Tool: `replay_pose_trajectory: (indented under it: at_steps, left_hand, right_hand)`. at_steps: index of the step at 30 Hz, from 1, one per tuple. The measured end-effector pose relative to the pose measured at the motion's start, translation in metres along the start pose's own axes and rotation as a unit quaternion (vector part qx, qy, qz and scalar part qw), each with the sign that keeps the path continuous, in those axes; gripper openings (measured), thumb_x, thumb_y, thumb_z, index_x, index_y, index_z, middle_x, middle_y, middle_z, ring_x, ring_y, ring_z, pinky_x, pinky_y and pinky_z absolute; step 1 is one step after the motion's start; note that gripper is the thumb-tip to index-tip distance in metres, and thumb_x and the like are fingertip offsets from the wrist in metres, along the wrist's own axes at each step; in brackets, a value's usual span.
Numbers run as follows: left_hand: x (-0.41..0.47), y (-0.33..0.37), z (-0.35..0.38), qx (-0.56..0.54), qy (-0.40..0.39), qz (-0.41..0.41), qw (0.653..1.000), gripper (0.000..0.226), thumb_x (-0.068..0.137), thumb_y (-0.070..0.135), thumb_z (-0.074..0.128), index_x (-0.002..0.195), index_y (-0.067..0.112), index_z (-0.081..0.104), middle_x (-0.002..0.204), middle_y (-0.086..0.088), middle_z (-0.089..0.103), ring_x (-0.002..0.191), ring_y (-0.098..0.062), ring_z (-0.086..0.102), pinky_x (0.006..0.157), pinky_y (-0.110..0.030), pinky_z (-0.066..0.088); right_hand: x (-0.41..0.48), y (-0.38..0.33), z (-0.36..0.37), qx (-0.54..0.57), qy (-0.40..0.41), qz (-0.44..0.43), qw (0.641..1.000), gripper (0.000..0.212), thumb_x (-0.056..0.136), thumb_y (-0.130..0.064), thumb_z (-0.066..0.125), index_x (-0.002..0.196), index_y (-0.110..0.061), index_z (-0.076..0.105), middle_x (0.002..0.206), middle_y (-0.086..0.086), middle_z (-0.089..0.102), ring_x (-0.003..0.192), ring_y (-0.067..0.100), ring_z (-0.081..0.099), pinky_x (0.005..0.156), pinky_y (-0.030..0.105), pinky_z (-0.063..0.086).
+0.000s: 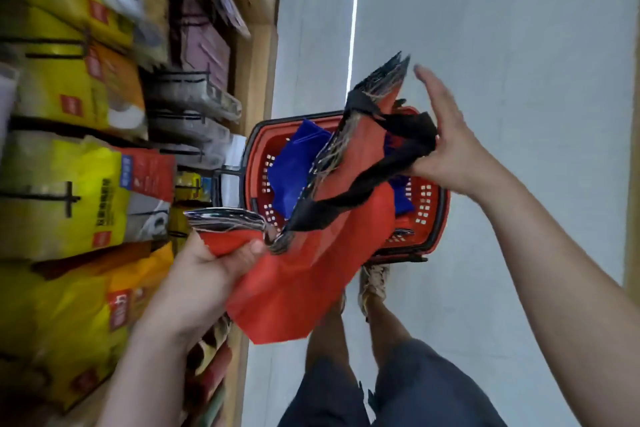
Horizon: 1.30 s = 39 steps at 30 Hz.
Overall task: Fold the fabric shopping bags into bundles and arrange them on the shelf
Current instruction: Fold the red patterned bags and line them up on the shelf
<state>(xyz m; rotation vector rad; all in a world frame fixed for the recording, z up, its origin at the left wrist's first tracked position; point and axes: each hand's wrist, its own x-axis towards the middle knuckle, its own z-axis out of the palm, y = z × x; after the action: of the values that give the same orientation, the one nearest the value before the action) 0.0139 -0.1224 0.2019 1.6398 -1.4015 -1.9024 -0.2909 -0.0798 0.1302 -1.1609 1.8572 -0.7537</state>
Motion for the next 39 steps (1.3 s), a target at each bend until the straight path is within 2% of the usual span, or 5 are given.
replay_pose_trajectory:
  at_steps: [6, 10, 17, 25, 39]
  left_hand:
    - [-0.048, 0.038, -0.042, -0.109, 0.023, 0.021, 0.994, 0.037, 0.029, 0.029, 0.091, 0.064, 0.028, 0.078, 0.064, 0.007, 0.071, 0.057, -0.005, 0.066, 0.057, -0.018, 0.054]
    - [-0.060, 0.044, -0.052, -0.110, 0.215, 0.031, 0.970, 0.020, 0.083, 0.003, 0.069, 0.079, 0.021, 0.076, 0.071, 0.011, 0.073, 0.062, -0.003, 0.066, 0.067, -0.027, 0.053]
    - [-0.130, 0.031, -0.024, -0.027, 0.223, 0.027, 0.974, 0.061, 0.082, -0.002, 0.071, 0.128, 0.032, 0.049, 0.098, 0.006, 0.067, 0.069, -0.001, 0.065, 0.061, -0.019, 0.055]
    - [-0.228, 0.033, 0.008, 0.007, 0.277, 0.063, 0.959, 0.053, 0.081, -0.018, 0.064, 0.111, 0.026, 0.071, 0.071, 0.018, 0.064, 0.060, 0.003, 0.054, 0.058, -0.011, 0.048]
    - [-0.450, -0.004, 0.001, 0.387, 0.425, 0.084, 0.814, 0.044, 0.066, 0.035, 0.067, 0.110, 0.039, 0.065, 0.085, 0.008, 0.072, 0.073, -0.018, 0.067, 0.063, -0.022, 0.050]
  right_hand:
    - [-0.012, -0.069, -0.018, 0.222, -0.145, 0.082, 0.961, 0.056, 0.087, -0.002, 0.068, 0.139, -0.012, 0.049, 0.114, -0.005, 0.071, 0.098, 0.006, 0.068, 0.080, 0.022, 0.054]
    - [-0.022, -0.087, -0.004, 0.192, -0.024, 0.079, 0.978, 0.009, 0.092, -0.012, 0.065, 0.100, -0.014, 0.069, 0.097, 0.006, 0.074, 0.087, 0.021, 0.067, 0.089, 0.047, 0.054]
    - [-0.023, -0.091, -0.034, 0.041, 0.180, 0.082, 0.979, 0.034, 0.081, -0.038, 0.053, 0.094, -0.010, 0.068, 0.093, 0.010, 0.072, 0.090, 0.033, 0.067, 0.083, 0.049, 0.054]
    - [-0.038, -0.103, -0.035, -0.176, 0.000, 0.102, 0.979, 0.064, 0.083, -0.015, 0.063, 0.141, -0.009, 0.037, 0.127, 0.023, 0.057, 0.116, 0.039, 0.056, 0.097, 0.043, 0.046]
    - [-0.224, -0.330, 0.115, -0.250, -0.351, -0.512, 0.743, 0.063, 0.075, -0.045, 0.080, 0.128, -0.051, 0.047, 0.148, -0.008, 0.040, 0.144, 0.020, 0.025, 0.110, 0.059, 0.028]
